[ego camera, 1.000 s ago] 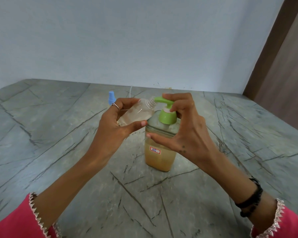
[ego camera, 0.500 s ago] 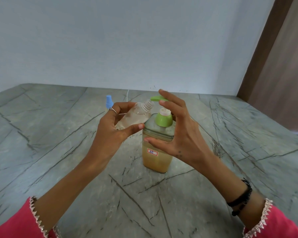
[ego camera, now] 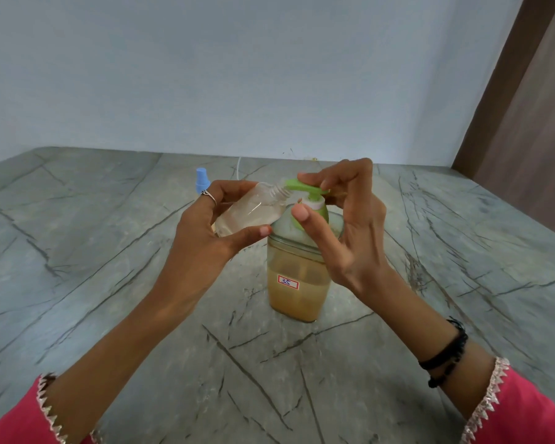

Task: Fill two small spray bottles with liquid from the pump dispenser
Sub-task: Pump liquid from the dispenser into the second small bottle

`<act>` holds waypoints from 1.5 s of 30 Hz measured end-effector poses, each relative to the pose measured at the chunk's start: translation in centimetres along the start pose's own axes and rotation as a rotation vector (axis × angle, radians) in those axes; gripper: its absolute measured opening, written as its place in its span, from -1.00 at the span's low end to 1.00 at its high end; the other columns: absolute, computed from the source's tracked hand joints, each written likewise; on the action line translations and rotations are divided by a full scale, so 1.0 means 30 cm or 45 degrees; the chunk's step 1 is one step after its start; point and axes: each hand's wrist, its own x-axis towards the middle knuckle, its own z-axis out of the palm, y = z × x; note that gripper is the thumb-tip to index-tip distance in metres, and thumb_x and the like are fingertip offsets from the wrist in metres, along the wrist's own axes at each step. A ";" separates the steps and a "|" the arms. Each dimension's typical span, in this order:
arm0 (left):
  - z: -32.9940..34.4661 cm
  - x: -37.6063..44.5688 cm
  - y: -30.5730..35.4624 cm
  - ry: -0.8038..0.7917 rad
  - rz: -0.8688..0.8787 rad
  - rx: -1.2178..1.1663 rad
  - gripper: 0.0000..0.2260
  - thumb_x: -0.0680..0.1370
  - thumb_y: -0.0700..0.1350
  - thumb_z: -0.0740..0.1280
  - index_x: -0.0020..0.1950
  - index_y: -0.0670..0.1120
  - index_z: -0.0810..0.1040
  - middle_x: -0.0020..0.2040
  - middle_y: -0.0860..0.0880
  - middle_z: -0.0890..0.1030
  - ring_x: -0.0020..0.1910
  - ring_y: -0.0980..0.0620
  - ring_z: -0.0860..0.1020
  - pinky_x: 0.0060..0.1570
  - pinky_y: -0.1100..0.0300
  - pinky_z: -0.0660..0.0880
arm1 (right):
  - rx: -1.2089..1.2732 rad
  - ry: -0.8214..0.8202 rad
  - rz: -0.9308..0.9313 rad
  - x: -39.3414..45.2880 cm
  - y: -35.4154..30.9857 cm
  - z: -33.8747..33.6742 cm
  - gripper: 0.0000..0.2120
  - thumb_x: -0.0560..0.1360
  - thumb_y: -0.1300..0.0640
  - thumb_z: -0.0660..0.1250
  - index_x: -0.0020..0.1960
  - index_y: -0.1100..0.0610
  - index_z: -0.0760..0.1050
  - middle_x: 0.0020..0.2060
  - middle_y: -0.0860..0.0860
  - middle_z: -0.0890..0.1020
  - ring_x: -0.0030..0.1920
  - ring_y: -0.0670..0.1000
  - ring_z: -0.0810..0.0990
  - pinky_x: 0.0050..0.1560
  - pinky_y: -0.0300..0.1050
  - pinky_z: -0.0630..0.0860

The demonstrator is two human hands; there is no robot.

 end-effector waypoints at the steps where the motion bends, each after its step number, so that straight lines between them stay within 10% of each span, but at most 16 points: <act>1: -0.002 -0.001 -0.001 -0.004 0.001 -0.015 -0.62 0.24 -0.04 0.45 0.03 0.12 0.49 0.01 0.16 0.58 -0.01 0.32 0.54 -0.11 0.48 0.46 | -0.016 0.001 -0.009 0.000 0.000 0.001 -0.77 0.46 -0.08 0.27 -0.07 -0.10 0.20 -0.14 -0.22 0.49 0.02 -0.10 0.63 -0.09 -0.05 0.59; 14: -0.004 0.000 -0.007 -0.014 -0.026 -0.045 -0.62 0.23 -0.02 0.45 0.02 0.14 0.50 0.04 0.10 0.59 0.06 0.10 0.56 -0.09 0.37 0.53 | 0.010 -0.011 -0.164 -0.013 0.016 0.004 -0.69 0.47 0.00 0.30 0.12 0.03 0.26 0.17 0.00 0.47 -0.24 0.08 0.58 -0.27 0.05 0.51; 34: -0.009 -0.002 -0.008 -0.015 -0.049 0.028 -0.61 0.23 0.03 0.43 0.03 0.18 0.48 0.03 0.17 0.56 0.00 0.21 0.55 -0.18 0.43 0.51 | -0.153 0.022 -0.101 0.017 0.018 -0.002 -0.77 0.47 -0.07 0.27 -0.09 -0.05 0.21 -0.25 -0.25 0.41 -0.02 -0.19 0.62 -0.29 -0.06 0.56; 45: -0.002 -0.009 -0.013 0.003 -0.047 -0.059 -0.61 0.25 0.01 0.46 0.05 0.15 0.51 -0.01 0.16 0.62 -0.01 0.13 0.59 -0.12 0.33 0.55 | -0.083 -0.020 -0.169 -0.004 0.016 -0.004 -0.69 0.47 -0.04 0.31 0.10 0.02 0.26 0.12 -0.12 0.47 -0.20 0.08 0.62 -0.27 0.04 0.54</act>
